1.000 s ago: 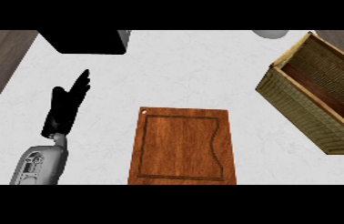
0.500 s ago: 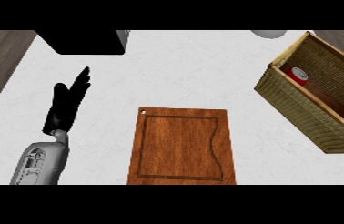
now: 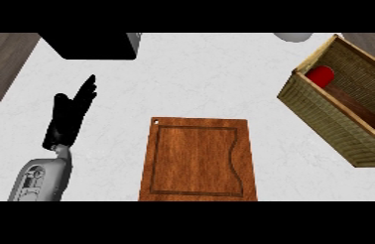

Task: Pick the can from the cutting board and place it in the basket

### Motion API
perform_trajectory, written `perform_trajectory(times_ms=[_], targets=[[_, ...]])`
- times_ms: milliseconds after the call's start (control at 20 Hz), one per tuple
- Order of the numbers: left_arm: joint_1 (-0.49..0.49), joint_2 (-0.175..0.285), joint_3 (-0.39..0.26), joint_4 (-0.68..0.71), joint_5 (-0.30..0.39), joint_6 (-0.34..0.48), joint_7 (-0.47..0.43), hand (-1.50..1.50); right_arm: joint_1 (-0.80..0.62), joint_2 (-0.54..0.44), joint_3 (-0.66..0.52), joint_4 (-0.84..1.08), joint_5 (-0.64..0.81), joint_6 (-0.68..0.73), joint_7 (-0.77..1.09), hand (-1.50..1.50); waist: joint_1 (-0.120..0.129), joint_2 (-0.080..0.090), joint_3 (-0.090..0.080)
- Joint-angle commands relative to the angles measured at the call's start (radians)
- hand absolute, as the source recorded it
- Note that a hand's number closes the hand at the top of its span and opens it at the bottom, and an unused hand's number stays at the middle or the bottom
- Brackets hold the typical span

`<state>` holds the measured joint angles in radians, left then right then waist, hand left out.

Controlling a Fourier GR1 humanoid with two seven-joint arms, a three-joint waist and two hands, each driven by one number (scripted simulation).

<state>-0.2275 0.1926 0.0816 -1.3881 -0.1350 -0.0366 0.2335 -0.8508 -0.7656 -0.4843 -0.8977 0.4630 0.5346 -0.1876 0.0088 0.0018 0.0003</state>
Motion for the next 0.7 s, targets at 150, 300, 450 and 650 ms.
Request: perform_trajectory(times_ms=[150,300,450,650], targets=[[0.043,-0.010,-0.004,-0.018,0.003,-0.004,-0.018,0.00,-0.024,-0.133,-0.152,0.162,-0.067,-0.043,0.039,-1.50,0.003,0.001,0.000],[-0.031,-0.035,-0.025,-0.005,-0.035,0.041,0.023,0.00,-0.074,-0.219,-0.206,0.319,-0.084,-0.039,0.044,-1.50,0.012,0.011,0.002],[-0.014,-0.030,-0.031,-0.025,-0.034,0.028,0.031,0.00,-0.004,-0.322,-0.219,0.411,-0.078,0.016,-0.038,-1.50,0.010,0.009,0.003],[0.017,-0.024,-0.019,-0.027,-0.018,0.014,-0.007,0.00,0.035,-0.423,-0.246,0.523,-0.084,0.071,-0.147,-1.50,0.021,0.015,0.005]])
